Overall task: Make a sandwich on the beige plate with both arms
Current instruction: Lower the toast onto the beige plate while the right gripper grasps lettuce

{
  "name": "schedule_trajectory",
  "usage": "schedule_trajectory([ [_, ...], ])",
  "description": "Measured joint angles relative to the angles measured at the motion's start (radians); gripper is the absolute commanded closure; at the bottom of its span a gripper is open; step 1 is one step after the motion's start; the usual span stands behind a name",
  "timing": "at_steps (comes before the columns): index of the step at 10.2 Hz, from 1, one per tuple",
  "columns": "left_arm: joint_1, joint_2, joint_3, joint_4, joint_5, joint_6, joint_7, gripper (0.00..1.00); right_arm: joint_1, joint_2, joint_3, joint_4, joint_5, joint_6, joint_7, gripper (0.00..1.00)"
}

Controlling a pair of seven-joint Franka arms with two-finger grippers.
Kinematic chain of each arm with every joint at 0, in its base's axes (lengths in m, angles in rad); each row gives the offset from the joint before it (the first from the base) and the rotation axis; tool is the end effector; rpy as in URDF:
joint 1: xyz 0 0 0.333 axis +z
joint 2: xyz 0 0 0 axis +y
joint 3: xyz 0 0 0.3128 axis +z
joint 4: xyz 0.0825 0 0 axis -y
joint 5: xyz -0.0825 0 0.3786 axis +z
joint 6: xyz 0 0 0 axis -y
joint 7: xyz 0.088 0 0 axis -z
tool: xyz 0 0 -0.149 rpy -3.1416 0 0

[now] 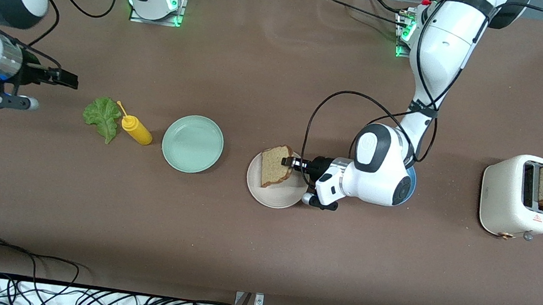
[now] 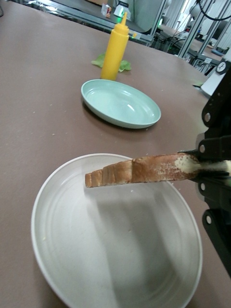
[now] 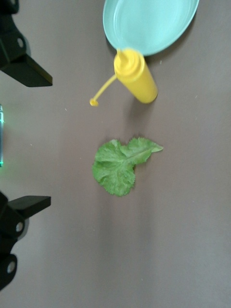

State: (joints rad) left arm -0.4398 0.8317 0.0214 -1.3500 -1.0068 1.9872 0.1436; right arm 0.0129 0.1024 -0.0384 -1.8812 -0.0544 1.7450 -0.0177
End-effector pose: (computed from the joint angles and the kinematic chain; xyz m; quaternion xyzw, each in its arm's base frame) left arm 0.6294 -0.3764 0.2071 0.9066 -0.0175 -0.1403 0.3975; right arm 0.5440 -0.0207 0.3941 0.9925 0.0039 -0.1195 0.0254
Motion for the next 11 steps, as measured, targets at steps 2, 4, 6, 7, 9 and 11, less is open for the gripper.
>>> schedule_trajectory([
  [2, -0.001, 0.018, 0.001, 0.000, 0.000, 0.015, 0.000, 0.92, 0.000, 0.003, -0.021, -0.137, -0.022, 0.171, 0.000, 0.00],
  [4, 0.000, 0.029, 0.002, 0.001, 0.000, 0.017, 0.000, 0.27, -0.001, 0.006, -0.055, -0.276, -0.025, 0.354, -0.001, 0.00],
  [6, -0.001, 0.039, 0.003, 0.001, 0.000, 0.033, 0.000, 0.02, -0.001, 0.020, -0.081, -0.363, -0.026, 0.470, -0.001, 0.00],
  [7, -0.001, 0.044, 0.003, 0.001, 0.000, 0.041, 0.000, 0.00, -0.001, 0.037, -0.089, -0.385, -0.026, 0.499, -0.001, 0.00],
  [9, -0.001, 0.046, 0.008, 0.001, 0.011, 0.050, 0.001, 0.00, -0.001, 0.094, -0.090, -0.401, -0.026, 0.567, -0.001, 0.00],
  [11, 0.003, 0.045, 0.024, 0.012, 0.145, 0.052, 0.001, 0.00, -0.001, 0.147, -0.092, -0.402, -0.026, 0.625, -0.001, 0.00],
])
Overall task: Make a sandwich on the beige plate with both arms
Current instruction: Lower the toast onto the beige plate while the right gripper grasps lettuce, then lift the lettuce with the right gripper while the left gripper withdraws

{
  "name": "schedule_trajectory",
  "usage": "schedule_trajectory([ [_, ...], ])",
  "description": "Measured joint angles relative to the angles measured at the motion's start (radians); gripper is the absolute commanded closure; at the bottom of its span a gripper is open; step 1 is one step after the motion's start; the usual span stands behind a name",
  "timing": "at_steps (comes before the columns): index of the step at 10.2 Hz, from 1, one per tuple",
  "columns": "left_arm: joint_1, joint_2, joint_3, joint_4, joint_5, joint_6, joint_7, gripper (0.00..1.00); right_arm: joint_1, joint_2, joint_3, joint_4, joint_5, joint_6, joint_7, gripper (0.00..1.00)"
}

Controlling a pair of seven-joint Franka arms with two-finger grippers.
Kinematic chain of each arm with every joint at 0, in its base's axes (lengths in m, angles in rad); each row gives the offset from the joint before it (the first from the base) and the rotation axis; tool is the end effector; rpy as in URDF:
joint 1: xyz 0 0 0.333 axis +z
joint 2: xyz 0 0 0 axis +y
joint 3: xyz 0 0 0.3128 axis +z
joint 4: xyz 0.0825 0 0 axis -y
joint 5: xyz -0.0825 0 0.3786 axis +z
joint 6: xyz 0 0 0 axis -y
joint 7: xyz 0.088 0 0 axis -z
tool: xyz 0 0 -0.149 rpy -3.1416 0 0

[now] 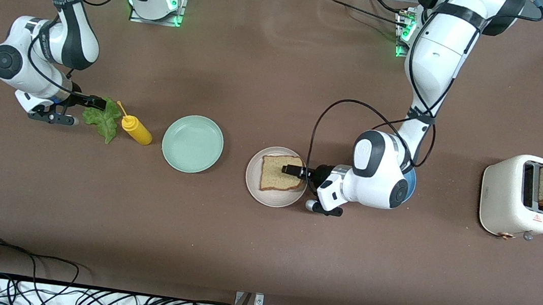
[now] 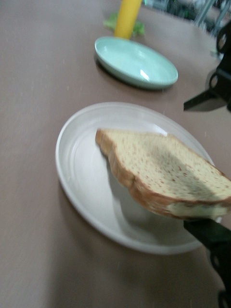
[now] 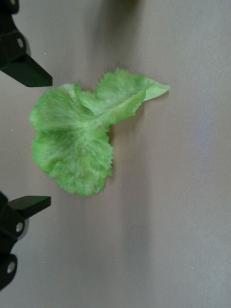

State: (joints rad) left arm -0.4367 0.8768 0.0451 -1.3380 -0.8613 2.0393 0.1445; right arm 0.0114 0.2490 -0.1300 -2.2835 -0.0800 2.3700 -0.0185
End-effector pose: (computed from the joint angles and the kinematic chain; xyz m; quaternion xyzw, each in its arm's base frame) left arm 0.6404 -0.3476 0.1702 0.9371 -0.0352 -0.1194 0.3260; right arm 0.5002 -0.0654 0.1925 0.9957 -0.0183 -0.0831 0.0360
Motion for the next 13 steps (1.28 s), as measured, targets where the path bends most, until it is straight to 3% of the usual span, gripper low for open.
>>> schedule_trajectory([
  [6, 0.035, -0.059, 0.061, 0.012, 0.263, -0.133, -0.001, 0.00, 0.000, 0.080, -0.001, -0.005, 0.000, 0.072, 0.000, 0.03],
  [9, 0.046, -0.136, 0.155, 0.013, 0.384, -0.313, -0.021, 0.00, 0.000, 0.124, -0.001, -0.006, 0.000, 0.086, 0.000, 0.66],
  [12, 0.086, -0.204, 0.171, 0.013, 0.547, -0.401, -0.023, 0.00, 0.004, 0.121, 0.010, -0.005, 0.002, 0.084, 0.000, 0.96],
  [13, 0.097, -0.217, 0.172, 0.013, 0.598, -0.414, -0.024, 0.00, 0.004, 0.120, 0.011, -0.004, 0.002, 0.084, 0.000, 0.99],
])
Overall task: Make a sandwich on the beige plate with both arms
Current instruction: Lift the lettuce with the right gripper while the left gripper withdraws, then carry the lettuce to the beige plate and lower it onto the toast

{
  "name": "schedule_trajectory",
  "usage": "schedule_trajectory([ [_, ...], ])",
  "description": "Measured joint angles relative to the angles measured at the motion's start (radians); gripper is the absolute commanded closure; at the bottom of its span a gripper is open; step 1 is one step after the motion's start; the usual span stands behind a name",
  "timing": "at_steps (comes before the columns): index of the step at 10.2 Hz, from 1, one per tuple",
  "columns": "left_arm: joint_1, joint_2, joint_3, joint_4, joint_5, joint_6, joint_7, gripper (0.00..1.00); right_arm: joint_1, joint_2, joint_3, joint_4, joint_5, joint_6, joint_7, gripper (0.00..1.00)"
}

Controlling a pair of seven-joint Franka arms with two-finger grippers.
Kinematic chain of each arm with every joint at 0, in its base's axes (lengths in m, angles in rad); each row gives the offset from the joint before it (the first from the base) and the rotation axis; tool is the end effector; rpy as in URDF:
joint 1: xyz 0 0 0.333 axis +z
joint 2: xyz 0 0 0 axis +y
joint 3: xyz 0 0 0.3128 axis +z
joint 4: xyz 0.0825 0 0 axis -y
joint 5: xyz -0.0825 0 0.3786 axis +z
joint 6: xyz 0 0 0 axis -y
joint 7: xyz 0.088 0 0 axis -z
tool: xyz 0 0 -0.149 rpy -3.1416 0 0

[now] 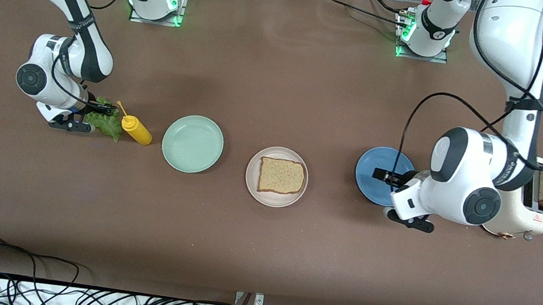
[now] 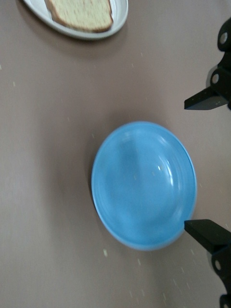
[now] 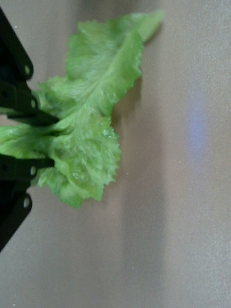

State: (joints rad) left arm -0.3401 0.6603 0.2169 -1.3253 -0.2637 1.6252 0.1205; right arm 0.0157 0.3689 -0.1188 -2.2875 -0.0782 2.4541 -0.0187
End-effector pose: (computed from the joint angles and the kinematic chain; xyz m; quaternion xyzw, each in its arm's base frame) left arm 0.6543 -0.1434 0.2895 0.9783 -0.1004 -0.1712 0.0592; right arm 0.4929 -0.0576 0.1364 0.9940 -0.0076 -0.1027 0.0371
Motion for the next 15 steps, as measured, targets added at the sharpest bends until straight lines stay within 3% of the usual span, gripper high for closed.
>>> schedule_trajectory([
  [4, 0.057, -0.073, 0.003, -0.001, 0.145, -0.017, 0.000, 0.00, -0.001, -0.011, -0.005, 0.039, -0.001, -0.066, -0.003, 1.00],
  [9, 0.131, -0.204, 0.006, -0.013, 0.179, -0.066, 0.000, 0.00, -0.001, -0.091, -0.004, 0.404, 0.001, -0.591, -0.004, 0.99],
  [12, 0.157, -0.273, 0.005, -0.014, 0.234, -0.118, 0.000, 0.00, 0.013, -0.087, 0.030, 0.590, 0.087, -0.764, 0.036, 0.99],
  [15, 0.155, -0.326, 0.003, -0.014, 0.245, -0.171, -0.001, 0.00, 0.097, -0.061, 0.089, 0.667, 0.172, -0.799, 0.283, 0.99],
])
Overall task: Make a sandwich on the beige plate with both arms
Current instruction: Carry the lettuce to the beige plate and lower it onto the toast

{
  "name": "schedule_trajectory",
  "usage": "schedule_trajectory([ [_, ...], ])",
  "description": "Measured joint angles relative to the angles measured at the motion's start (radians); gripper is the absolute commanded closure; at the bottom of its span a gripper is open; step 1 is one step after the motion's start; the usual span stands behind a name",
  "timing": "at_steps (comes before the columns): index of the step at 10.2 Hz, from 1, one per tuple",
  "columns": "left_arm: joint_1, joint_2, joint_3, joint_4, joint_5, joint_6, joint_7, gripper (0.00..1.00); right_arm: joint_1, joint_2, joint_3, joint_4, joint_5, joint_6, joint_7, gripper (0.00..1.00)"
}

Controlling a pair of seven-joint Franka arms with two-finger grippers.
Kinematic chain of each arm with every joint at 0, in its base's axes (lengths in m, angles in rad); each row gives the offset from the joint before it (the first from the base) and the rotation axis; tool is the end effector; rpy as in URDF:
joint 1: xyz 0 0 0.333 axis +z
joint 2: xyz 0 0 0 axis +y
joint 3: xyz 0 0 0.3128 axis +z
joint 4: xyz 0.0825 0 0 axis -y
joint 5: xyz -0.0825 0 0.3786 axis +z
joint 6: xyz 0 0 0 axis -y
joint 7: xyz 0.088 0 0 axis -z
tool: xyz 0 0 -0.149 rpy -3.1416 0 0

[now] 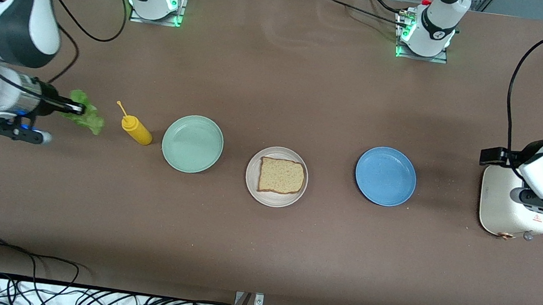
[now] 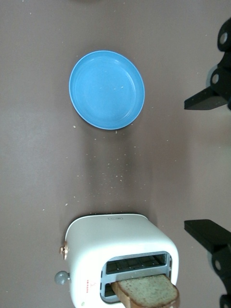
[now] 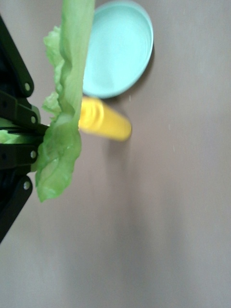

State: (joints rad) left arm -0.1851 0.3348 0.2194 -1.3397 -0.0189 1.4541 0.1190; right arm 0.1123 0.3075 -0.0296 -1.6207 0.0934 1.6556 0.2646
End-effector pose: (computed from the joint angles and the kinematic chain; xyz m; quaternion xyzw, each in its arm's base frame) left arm 0.6181 0.0001 0.4836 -0.9930 0.0443 0.1078 0.0186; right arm 0.5984 0.0641 0.3843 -0.9848 0.1000 0.1407 0.0170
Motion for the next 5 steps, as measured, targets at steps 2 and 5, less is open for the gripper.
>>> schedule_trajectory([
  [2, 0.003, -0.057, 0.001, -0.004, 0.001, -0.014, -0.003, 0.00, 0.097, 0.044, 0.026, 0.040, 0.027, 0.004, 0.195, 0.99],
  [5, 0.015, -0.184, 0.001, -0.092, 0.003, -0.025, -0.005, 0.00, 0.234, 0.142, 0.031, 0.139, 0.101, 0.053, 0.517, 0.99],
])
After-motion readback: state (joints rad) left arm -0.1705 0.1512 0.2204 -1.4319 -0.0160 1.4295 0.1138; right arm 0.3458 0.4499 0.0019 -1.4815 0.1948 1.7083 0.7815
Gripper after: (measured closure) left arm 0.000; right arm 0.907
